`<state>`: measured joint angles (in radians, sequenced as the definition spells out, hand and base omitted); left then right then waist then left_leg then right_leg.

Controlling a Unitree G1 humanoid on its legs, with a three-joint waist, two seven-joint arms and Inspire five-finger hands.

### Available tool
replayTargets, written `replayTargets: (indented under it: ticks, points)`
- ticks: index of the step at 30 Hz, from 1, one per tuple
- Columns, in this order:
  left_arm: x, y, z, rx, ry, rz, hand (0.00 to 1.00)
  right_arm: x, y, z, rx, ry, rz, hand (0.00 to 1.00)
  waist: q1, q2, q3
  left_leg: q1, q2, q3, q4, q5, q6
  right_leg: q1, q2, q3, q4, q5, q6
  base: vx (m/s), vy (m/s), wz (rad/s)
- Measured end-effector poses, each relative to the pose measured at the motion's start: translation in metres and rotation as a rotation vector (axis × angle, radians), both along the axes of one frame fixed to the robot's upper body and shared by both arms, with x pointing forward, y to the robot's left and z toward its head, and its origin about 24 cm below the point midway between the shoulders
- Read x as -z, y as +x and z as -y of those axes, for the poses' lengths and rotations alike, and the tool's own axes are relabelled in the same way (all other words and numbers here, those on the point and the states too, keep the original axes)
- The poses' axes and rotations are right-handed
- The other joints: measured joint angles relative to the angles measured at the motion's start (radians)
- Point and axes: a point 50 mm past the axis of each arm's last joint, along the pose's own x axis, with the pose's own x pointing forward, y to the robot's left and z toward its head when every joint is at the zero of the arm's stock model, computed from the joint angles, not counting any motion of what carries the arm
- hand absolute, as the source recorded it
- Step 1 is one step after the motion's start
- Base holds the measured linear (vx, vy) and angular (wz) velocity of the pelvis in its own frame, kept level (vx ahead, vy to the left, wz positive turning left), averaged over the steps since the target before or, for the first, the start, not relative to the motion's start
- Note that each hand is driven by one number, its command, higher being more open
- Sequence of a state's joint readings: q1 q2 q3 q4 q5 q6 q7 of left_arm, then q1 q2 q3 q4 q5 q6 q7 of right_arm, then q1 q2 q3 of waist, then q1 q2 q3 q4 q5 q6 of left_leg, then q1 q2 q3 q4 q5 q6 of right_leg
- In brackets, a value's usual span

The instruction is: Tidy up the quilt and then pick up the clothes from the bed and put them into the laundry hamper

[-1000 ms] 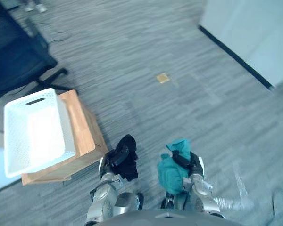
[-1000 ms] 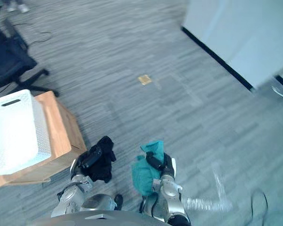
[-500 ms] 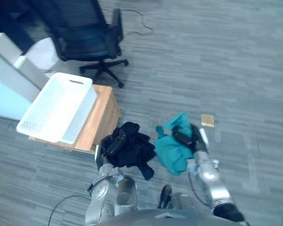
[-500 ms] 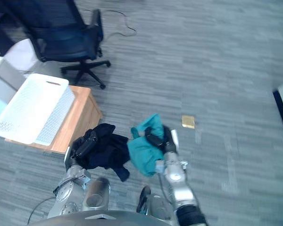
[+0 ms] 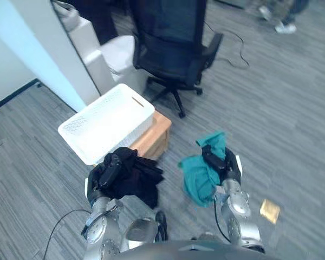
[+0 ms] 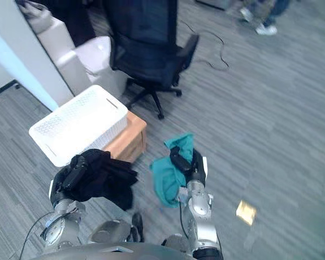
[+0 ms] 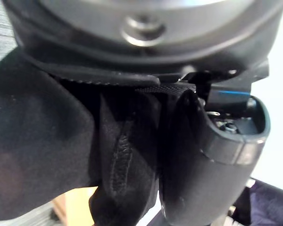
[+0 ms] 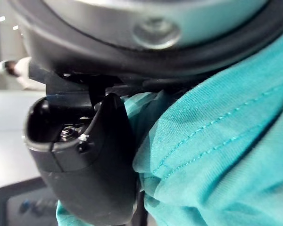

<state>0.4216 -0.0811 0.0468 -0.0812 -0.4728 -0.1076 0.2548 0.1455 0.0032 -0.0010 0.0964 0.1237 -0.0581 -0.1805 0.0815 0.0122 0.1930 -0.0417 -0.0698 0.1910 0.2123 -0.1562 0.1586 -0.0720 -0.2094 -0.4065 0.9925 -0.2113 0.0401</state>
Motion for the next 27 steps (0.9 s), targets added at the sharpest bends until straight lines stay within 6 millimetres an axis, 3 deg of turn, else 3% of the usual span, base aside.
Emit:
replayTargets:
  ticks: [3, 4, 5, 7, 9, 10, 11, 12, 13, 14, 17, 21, 22, 25, 27]
  points:
    - [-0.01, 0.0, -0.003, -0.012, 0.028, 0.034, 0.0, -0.015, 0.004, 0.001, 0.009, -0.003, 0.083, 0.0, -0.016, 0.006, 0.001, 0.067, 0.019, -0.12, -0.023, -0.012, -0.025, -0.138, -0.014, 0.094, -0.066, -0.026, -0.041, 0.37, -0.144, 1.17]
    - [-0.012, 0.002, -0.002, -0.01, 0.028, 0.046, 0.0, -0.018, 0.005, 0.001, 0.009, -0.005, 0.096, 0.0, -0.03, 0.011, 0.001, 0.08, 0.031, -0.177, -0.022, -0.02, -0.04, -0.163, 0.006, 0.154, -0.19, -0.03, -0.048, 0.32, -0.207, 1.24]
    - [-0.015, 0.004, -0.001, -0.004, 0.029, 0.061, 0.0, -0.02, 0.005, 0.002, 0.01, -0.004, 0.104, 0.0, -0.037, 0.013, 0.001, 0.084, 0.042, -0.221, -0.018, -0.028, -0.064, -0.174, 0.033, 0.229, -0.321, -0.027, -0.044, 0.31, -0.263, 1.5]
    - [-0.022, 0.014, 0.001, 0.017, 0.032, 0.103, 0.0, -0.024, 0.005, 0.003, 0.017, -0.006, 0.116, 0.0, -0.035, 0.013, 0.001, 0.079, 0.067, -0.323, 0.015, -0.063, -0.121, -0.191, 0.068, 0.421, -0.6, 0.01, 0.006, 0.31, -0.376, 1.34]
    - [-0.027, 0.02, 0.002, 0.024, 0.034, 0.13, 0.0, -0.028, 0.003, 0.003, 0.019, -0.003, 0.134, 0.0, -0.036, 0.013, 0.002, 0.079, 0.083, -0.375, 0.046, -0.096, -0.154, -0.196, 0.068, 0.508, -0.672, 0.027, 0.032, 0.28, -0.431, 1.07]
    - [-0.034, 0.022, 0.002, 0.027, 0.042, 0.161, 0.0, -0.034, 0.001, 0.002, 0.019, -0.001, 0.159, 0.0, -0.036, 0.0, -0.001, 0.068, 0.09, -0.396, 0.103, -0.146, -0.192, -0.188, 0.054, 0.564, -0.715, 0.042, 0.035, 0.27, -0.498, 1.23]
    - [-0.043, 0.024, 0.0, 0.027, 0.06, 0.201, 0.0, -0.043, -0.002, 0.001, 0.019, 0.0, 0.193, 0.0, -0.035, -0.019, -0.002, 0.057, 0.105, -0.391, 0.16, -0.207, -0.233, -0.181, 0.037, 0.55, -0.689, 0.14, 0.11, 0.25, -0.521, 1.09]
    - [-0.046, 0.024, 0.0, 0.023, 0.06, 0.213, 0.0, -0.047, -0.002, 0.0, 0.01, 0.001, 0.21, 0.0, -0.032, -0.009, -0.002, 0.056, 0.13, -0.388, 0.182, -0.225, -0.255, -0.181, 0.044, 0.519, -0.648, 0.146, 0.142, 0.21, -0.516, 0.97]
    - [-0.048, 0.024, 0.005, 0.043, 0.054, 0.225, 0.0, -0.055, -0.002, 0.003, 0.01, -0.019, 0.242, 0.0, -0.032, 0.024, -0.016, 0.052, 0.197, -0.355, 0.184, -0.228, -0.271, -0.178, 0.077, 0.461, -0.606, 0.112, 0.107, 0.2, -0.456, 0.8]
    - [-0.053, 0.026, 0.008, 0.056, 0.049, 0.248, 0.0, -0.064, -0.002, 0.004, 0.006, -0.028, 0.28, 0.0, -0.033, 0.035, -0.022, 0.053, 0.227, -0.325, 0.164, -0.197, -0.289, -0.179, 0.084, 0.427, -0.585, 0.1, 0.097, 0.24, -0.5, 0.89]
    - [-0.075, 0.028, 0.012, 0.068, 0.051, 0.355, 0.0, -0.103, 0.0, -0.009, -0.073, -0.021, 0.457, 0.0, -0.03, 0.041, -0.028, 0.069, 0.302, -0.275, 0.03, -0.097, -0.329, -0.17, 0.116, 0.336, -0.581, 0.081, 0.062, 0.14, -0.335, 0.64]
    - [-0.079, 0.029, 0.015, 0.071, 0.042, 0.385, 0.0, -0.133, 0.006, -0.04, -0.248, 0.03, 0.618, 0.0, -0.024, 0.033, -0.045, 0.051, 0.322, -0.218, -0.007, -0.021, -0.317, -0.126, 0.103, 0.24, -0.607, 0.074, 0.042, 0.07, -0.204, 0.76]
    - [-0.079, 0.029, 0.019, 0.084, 0.035, 0.387, 0.0, -0.137, 0.007, -0.048, -0.302, 0.029, 0.642, 0.0, -0.028, 0.025, -0.054, 0.033, 0.319, -0.156, -0.011, 0.009, -0.298, -0.103, 0.083, 0.199, -0.63, 0.075, 0.041, 0.02, -0.085, 1.2]
    - [-0.077, 0.029, 0.022, 0.099, 0.024, 0.383, 0.0, -0.14, 0.013, -0.06, -0.372, 0.035, 0.656, 0.0, -0.014, 0.017, -0.066, 0.034, 0.319, -0.008, -0.081, 0.078, -0.262, -0.047, 0.06, 0.117, -0.712, 0.105, 0.042, -0.01, -0.027, 1.01]
    - [-0.073, 0.029, 0.022, 0.113, 0.026, 0.375, 0.0, -0.135, 0.025, -0.063, -0.411, 0.005, 0.634, 0.0, 0.0, 0.014, -0.064, -0.015, 0.316, 0.023, -0.028, 0.085, -0.248, -0.007, 0.045, 0.058, -0.751, 0.124, 0.056, -0.05, 0.053, 0.89]
